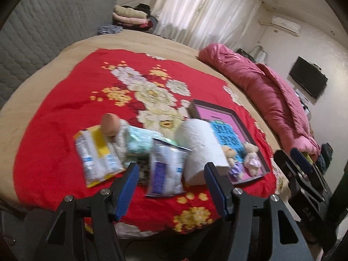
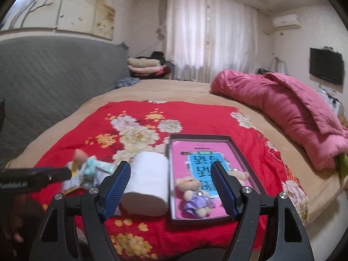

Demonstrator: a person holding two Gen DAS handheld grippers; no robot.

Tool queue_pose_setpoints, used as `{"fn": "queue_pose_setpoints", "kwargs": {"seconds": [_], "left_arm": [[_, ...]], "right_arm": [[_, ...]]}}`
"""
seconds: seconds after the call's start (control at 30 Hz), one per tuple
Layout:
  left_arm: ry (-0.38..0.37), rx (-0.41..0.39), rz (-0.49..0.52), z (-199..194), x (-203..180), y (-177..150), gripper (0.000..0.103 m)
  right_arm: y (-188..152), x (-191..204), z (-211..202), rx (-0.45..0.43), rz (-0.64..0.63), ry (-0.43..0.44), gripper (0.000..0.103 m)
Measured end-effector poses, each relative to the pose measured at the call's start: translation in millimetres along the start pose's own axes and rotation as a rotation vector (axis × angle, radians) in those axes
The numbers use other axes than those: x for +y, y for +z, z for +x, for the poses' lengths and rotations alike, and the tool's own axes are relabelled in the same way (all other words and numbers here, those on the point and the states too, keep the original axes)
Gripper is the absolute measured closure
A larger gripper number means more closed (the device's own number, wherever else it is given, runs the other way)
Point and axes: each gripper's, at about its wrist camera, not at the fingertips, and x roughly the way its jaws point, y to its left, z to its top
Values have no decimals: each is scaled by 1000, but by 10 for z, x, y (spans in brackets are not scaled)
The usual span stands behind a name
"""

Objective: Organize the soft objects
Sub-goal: 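Move both grippers back toward the snack packets and sponge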

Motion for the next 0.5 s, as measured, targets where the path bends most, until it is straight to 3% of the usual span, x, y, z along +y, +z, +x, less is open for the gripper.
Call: {"fn": "queue_pose_setpoints", "kwargs": {"seconds": [0.5], "left_arm": [[86, -27, -108, -34, 678, 50, 41]], "right_arm": [[-83, 761, 138, 75, -133, 201, 26]]}}
